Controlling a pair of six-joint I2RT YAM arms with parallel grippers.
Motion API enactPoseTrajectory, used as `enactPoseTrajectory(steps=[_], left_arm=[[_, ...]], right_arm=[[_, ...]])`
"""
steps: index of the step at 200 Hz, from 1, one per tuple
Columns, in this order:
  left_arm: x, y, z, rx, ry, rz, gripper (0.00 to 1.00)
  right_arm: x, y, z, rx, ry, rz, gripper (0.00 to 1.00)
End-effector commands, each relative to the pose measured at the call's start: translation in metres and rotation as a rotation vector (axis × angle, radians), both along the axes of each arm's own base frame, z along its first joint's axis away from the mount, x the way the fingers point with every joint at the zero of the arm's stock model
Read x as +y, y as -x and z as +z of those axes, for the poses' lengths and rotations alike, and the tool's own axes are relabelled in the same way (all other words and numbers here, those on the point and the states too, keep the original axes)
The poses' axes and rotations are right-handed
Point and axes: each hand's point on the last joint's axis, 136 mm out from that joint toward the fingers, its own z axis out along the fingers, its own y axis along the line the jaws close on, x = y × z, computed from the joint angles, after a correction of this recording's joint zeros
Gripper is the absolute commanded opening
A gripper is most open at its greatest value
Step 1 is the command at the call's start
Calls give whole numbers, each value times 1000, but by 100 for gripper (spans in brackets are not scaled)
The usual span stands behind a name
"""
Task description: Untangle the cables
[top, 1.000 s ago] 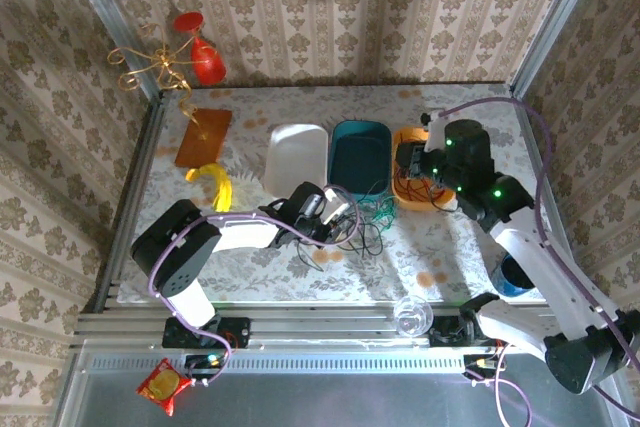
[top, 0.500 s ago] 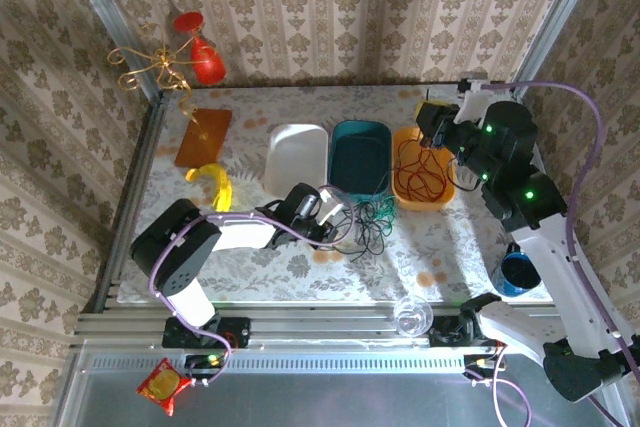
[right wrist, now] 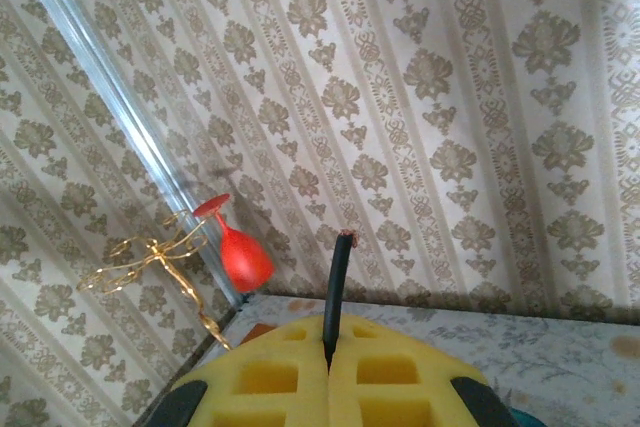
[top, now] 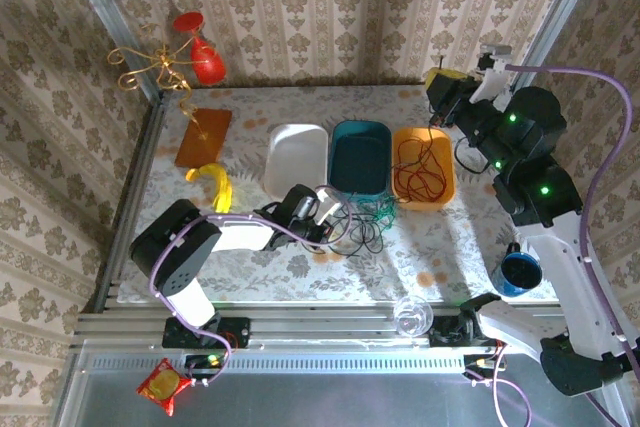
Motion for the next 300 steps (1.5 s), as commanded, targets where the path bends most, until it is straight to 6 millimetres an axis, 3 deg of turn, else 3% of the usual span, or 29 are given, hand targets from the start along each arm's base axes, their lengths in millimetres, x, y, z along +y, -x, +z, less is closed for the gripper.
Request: enactPoseTrajectory(steps=[1,33,81,116,120,143,176,199,218,238,260,300], left_arm=[[26,4,-20,35,-87,73,0],[26,4,-21,39,-85,76,0],[25,2,-19,29,-85,82,0],[26,1,-17,20,-78,90,0],[26,1,-16,19,-79,90,0],[26,1,-16,14,-79,93,0],[26,0,-15,11,-80,96,0],[27,-1,-14,6,-81,97,0],[27,-1,-14,6,-80,95,0],[24,-1,-14,9,-79,84,0],[22,-2,-13,13,-80,77,0],[20,-1,-12,6,-84,75,0]], right_arm=[[-14,14,39,-116,-15,-34,0],[-1,8,59,-145,-42,50,0],[19,-8,106,-228,-70,151,0],[30,-46,99,-184,-46,169,0],[33,-62,87,-152,-42,171,0],[44,-98,51,-52,-27,186,0],[54,-132,-30,159,-14,191,0],[56,-142,-118,351,-22,161,0],[64,-137,-192,487,8,136,0],[78,-130,-255,624,28,165,0],[92,-125,-291,706,28,219,0],[107,-126,-324,800,17,274,0]])
